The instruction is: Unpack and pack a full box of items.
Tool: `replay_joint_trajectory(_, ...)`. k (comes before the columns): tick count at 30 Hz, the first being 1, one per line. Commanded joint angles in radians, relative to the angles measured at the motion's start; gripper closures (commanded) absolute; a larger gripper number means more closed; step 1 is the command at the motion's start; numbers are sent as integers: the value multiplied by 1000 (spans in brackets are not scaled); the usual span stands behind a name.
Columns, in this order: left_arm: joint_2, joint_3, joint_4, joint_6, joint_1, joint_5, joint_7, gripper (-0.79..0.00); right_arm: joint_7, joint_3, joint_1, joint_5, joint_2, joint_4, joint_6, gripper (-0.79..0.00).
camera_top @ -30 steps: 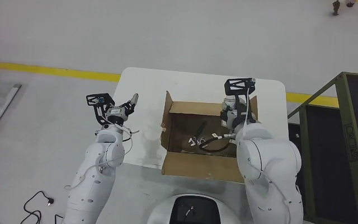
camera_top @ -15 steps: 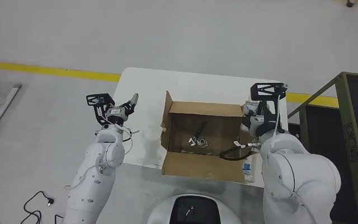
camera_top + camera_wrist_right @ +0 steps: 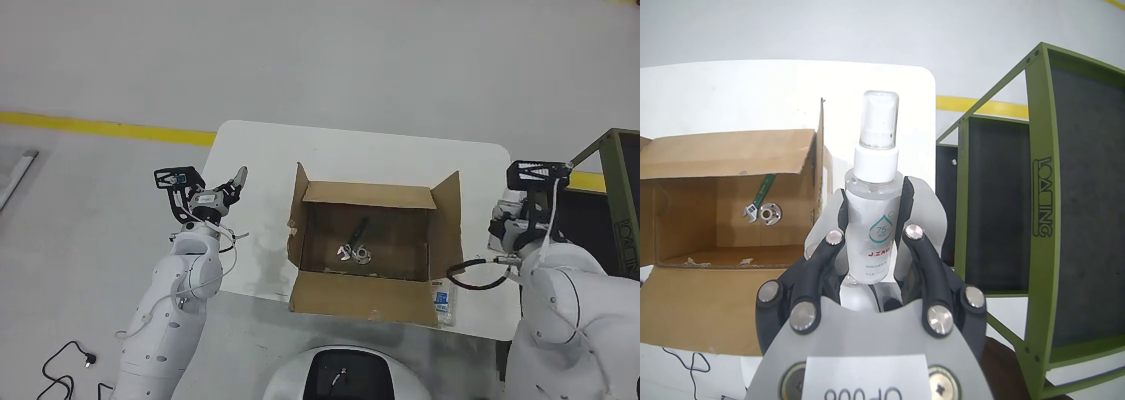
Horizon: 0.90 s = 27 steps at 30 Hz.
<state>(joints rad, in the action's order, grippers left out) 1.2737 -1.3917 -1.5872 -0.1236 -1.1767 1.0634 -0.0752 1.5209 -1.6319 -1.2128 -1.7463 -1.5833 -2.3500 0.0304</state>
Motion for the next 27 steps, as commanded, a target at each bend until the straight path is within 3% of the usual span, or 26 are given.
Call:
replay_joint_trajectory(1,0,0,0,0,0,0,0,-785,14,-30,-15,6,3,0,8,0)
replay_joint_trajectory(16,0,0,0,0,0,0,0,-785,15,-56,-38,14,6,0,28,0)
replay_joint_trajectory(19,0,0,0,0,0,0,0,-785,-46,-69,-82,10,8,34,26,0)
replay_joint_trajectory(27,0,0,0,0,0,0,0,-785,-41,-171,-159,32,20,95,69,0)
